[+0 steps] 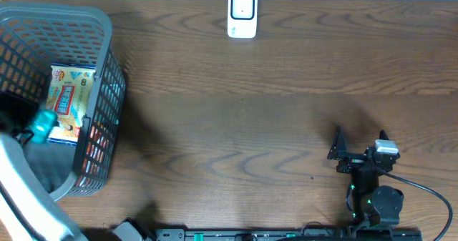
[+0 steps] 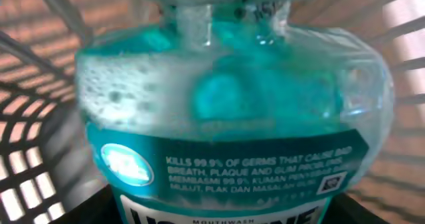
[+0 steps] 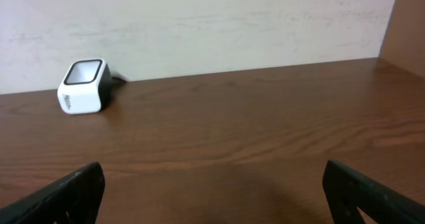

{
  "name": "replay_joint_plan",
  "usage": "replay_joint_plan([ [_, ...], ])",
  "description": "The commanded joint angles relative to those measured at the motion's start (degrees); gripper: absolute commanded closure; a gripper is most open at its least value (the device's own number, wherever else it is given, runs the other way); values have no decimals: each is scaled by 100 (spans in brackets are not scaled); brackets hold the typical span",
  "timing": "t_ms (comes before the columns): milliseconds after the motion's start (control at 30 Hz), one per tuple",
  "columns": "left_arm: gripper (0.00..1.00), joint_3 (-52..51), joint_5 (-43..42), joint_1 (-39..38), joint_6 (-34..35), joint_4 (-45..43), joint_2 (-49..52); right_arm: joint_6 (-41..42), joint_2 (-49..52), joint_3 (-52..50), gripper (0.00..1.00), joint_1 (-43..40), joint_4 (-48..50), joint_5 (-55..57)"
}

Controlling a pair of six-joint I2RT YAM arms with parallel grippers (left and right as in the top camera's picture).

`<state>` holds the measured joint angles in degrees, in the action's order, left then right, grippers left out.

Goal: Scan the item barcode
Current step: 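Lift the bottle out and set it upright on the table centre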

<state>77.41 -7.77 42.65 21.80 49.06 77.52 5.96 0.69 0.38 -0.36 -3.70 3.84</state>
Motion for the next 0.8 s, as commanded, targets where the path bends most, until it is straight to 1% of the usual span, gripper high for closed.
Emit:
replay_joint_plan([
  [0,49,184,-389,-260,881,-315,-839,83,-24,-7,1,-13,-17,11],
  [67,49,184,-389,-584,1279,-610,-1272,85,-24,-7,1,-13,-17,13],
  [133,49,181,-387,-962,1519,-892,-1547,83,-24,-7,1,-13,-17,11],
  [233,49,181,-382,-1823,1899,-1329,-1799,85,-24,-7,1,-13,-17,11],
  [367,49,179,-348,-3067,1945,-1729,-1696,83,-24,-7,1,-13,-17,13],
  [500,49,157,-179,-4437,1919,-1790,-1123,85,-24,-7,1,-13,-17,11],
  [533,49,155,-70,-4942,1856,-1788,-758,83,-24,-7,1,-13,-17,11],
  [567,49,153,-4,-5230,1851,-1786,-516,83,-24,-7,1,-13,-17,11],
  [767,49,153,94,-6457,1858,-1788,964,83,-24,-7,1,-13,-17,11],
])
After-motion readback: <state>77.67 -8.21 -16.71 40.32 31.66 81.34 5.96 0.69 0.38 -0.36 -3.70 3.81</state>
